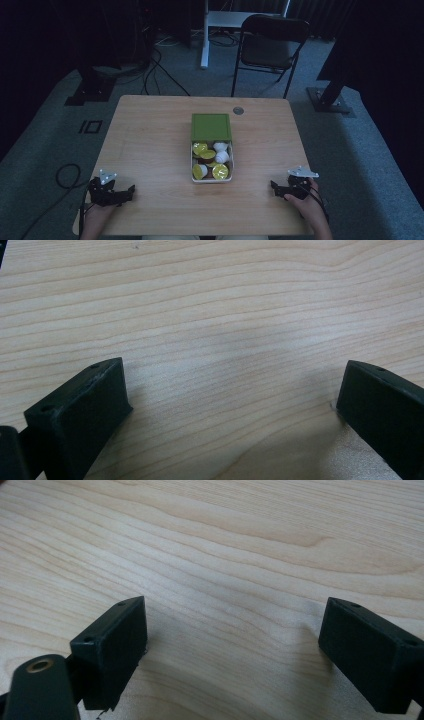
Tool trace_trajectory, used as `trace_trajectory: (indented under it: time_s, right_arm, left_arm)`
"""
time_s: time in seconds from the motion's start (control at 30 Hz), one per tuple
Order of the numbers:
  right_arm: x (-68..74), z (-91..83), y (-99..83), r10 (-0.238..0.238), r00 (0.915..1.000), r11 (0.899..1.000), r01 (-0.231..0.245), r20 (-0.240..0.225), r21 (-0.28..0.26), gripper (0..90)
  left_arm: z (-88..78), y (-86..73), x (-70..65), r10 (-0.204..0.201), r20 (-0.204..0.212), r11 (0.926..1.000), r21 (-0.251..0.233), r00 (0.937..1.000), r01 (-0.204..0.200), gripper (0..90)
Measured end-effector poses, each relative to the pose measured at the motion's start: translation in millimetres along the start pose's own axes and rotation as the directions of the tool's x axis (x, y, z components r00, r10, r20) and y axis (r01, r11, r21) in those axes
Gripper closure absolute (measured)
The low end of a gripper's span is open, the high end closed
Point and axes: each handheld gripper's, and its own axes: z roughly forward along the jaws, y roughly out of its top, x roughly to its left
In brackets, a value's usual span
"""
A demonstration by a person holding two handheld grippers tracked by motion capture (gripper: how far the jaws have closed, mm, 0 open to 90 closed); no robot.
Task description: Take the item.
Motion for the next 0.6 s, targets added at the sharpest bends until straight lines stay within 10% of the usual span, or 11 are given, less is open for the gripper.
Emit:
trace_trajectory:
  time_s: [0.6]
  right_arm:
    - [-0.2,0.2,-0.1,-0.005,1.0000,1.000,0.005,-0.003,0.000,11.4]
  left_arm:
    - [0.0,-0.1,0.2,-0.003,-0.003,1.0000,0.000,1.0000,0.003,0.3]
